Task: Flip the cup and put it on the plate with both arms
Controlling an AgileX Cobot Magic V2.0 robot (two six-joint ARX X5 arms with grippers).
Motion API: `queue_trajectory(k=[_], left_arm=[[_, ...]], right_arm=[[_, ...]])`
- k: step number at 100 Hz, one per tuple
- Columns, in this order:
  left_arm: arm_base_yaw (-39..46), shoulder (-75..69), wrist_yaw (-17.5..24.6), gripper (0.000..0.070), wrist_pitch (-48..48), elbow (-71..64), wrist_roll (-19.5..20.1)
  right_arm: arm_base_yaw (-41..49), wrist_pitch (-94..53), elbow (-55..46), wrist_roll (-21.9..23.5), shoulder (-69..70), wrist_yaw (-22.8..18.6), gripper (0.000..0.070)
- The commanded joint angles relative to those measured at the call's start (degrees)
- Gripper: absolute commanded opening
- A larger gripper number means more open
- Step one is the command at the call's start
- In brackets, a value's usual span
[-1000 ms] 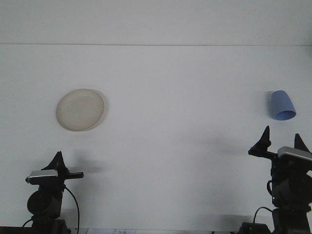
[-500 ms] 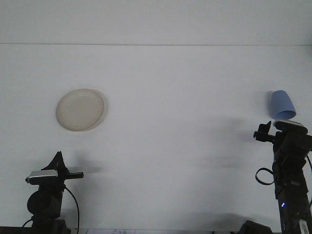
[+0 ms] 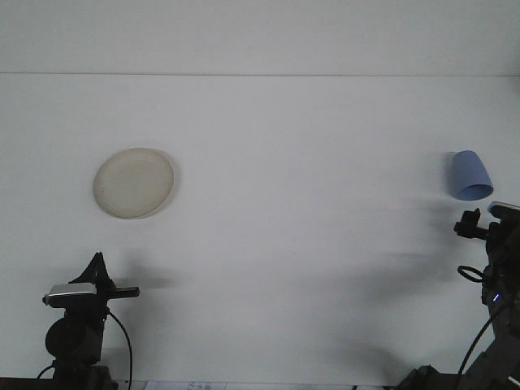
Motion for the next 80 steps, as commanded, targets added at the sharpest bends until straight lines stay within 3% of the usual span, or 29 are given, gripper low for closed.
queue_trajectory(k=[1,18,32,80], left_arm=[[0.0,-0.1,-0.3,0.0013,0.8,-1.1,0.7],[0.0,-0.1,-0.3,0.0013,0.8,-1.1,0.7],[0.0,-0.1,-0.3,0.0013,0.8,-1.1,0.7],[0.0,-0.1,-0.3,0.0013,0.8,-1.1,0.7]], right_arm=[[-0.7,1.7,2.4,-0.9,3.5,-0.7,0.06],[-1.3,1.4,10.2,-1.0,11.8,-2.2,0.06],[-1.3,1.0,15.8,-1.0,17.5,-6.4,0.0599],[-1.0,11.9,25.0,-3.1,32.9,-8.1,0.0514]])
